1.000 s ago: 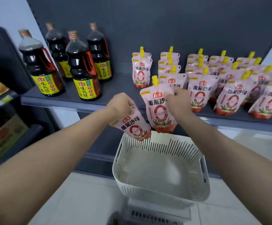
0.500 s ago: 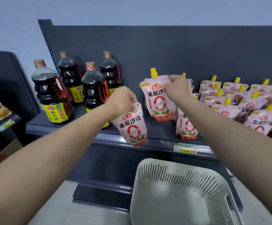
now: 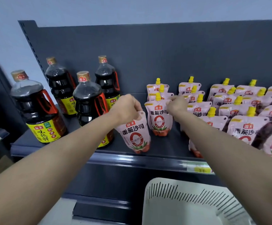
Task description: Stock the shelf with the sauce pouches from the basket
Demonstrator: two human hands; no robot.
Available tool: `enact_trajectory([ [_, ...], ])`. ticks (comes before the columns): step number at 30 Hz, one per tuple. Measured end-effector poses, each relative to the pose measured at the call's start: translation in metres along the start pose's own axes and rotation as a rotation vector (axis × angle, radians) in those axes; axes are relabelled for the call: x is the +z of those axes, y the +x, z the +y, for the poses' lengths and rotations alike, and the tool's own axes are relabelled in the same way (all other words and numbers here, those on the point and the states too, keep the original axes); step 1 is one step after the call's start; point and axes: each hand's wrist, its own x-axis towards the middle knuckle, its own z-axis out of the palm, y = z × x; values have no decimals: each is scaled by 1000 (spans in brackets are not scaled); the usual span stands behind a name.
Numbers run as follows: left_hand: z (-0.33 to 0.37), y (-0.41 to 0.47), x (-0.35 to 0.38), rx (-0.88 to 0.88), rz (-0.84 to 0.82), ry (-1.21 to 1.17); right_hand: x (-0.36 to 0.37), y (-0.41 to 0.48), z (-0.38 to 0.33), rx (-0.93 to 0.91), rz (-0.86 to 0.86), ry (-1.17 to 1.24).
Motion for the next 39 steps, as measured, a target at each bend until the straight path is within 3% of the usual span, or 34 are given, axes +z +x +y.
enact_trajectory([
  [12, 29, 20, 20, 6, -3, 25, -23, 12, -16, -84, -105, -162],
  [22, 61, 38, 54, 66, -122, 128, -71, -7, -23, -333, 3, -143],
  [33, 79, 58, 72, 166, -206, 162, -104, -22, -4, -373, 70, -172],
  [39, 76, 60, 62, 124, -191, -12, -110, -25, -1, -374, 100, -193],
])
